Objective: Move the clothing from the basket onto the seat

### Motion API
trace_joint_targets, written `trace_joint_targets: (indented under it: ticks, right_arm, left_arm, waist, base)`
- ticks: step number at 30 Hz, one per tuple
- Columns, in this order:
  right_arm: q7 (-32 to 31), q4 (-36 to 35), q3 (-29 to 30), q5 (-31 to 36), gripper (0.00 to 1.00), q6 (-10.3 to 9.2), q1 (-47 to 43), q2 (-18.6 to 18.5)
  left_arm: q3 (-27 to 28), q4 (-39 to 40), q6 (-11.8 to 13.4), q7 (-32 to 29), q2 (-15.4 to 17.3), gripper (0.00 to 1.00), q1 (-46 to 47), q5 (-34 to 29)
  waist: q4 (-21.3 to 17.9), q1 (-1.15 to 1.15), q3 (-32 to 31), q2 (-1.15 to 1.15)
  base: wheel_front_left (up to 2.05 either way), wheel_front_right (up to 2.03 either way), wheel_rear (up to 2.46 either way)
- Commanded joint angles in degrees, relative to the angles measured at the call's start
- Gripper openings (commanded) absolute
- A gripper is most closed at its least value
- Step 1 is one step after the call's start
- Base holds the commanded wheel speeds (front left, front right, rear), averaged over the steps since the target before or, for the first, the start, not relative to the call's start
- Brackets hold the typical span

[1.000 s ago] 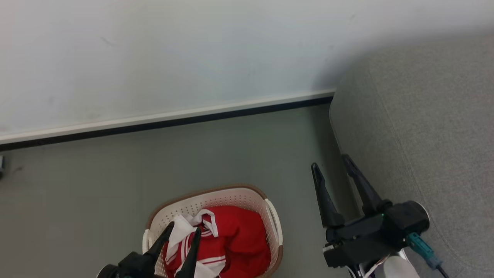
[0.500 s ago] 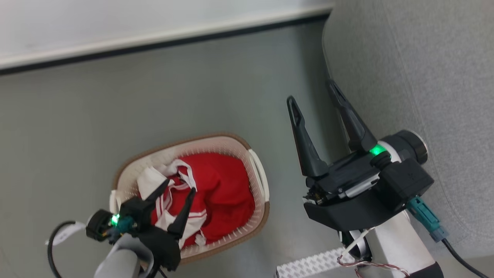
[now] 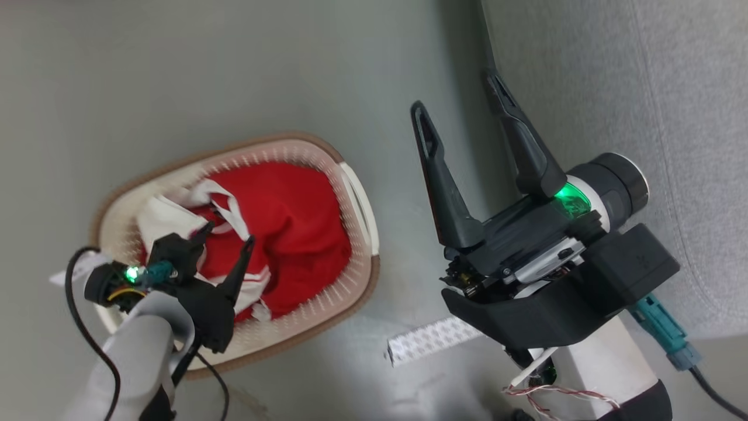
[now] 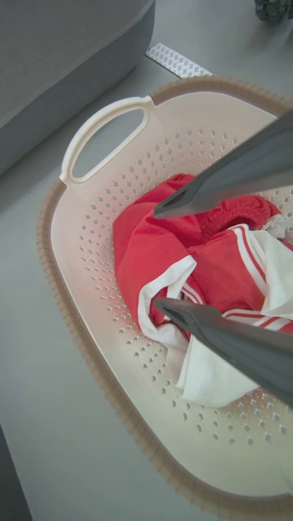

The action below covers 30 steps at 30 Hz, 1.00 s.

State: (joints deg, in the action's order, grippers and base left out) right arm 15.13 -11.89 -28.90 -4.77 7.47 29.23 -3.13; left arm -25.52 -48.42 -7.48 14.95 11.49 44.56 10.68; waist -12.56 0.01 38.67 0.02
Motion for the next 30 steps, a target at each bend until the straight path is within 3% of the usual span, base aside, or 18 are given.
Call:
trace_joint_targets:
  ticks: [1, 11, 21, 30]
  right_arm:
    - [0.07, -0.47, -0.29, -0.86, 1.00, 0.04, 1.20, 0.28]
    - [0.07, -3.41, -0.23, -5.50, 1.00, 0.04, 2.60, 0.32]
    - [0.07, -4.89, -0.80, -8.11, 1.00, 0.04, 3.34, 0.31]
    - [0.07, -5.14, -0.72, -9.14, 1.00, 0.04, 3.53, 0.29]
  left_arm:
    - [-0.94, -1.33, 0.01, 0.31, 1.12, 1.00, 1.68, 0.37]
    - [-4.16, -7.43, 0.00, 0.30, 4.38, 1.00, 9.58, 2.85]
    - [-9.85, -13.79, 0.00, -0.01, 4.15, 1.00, 14.70, 6.00]
    - [-16.29, -14.22, -0.01, 0.10, 4.17, 1.00, 16.38, 10.75]
  waist:
    - [-3.89, -0.01, 5.81, -0.02]
    - [-7.27, -0.01, 12.53, -0.02]
    - [-9.36, -0.01, 15.74, -0.02]
    - [-9.54, -0.01, 16.72, -0.02]
  base:
    - [0.00, 0.00, 0.00]
    - [0.00, 0.00, 0.00]
    - [0.00, 0.00, 0.00]
    - [0.00, 0.00, 0.00]
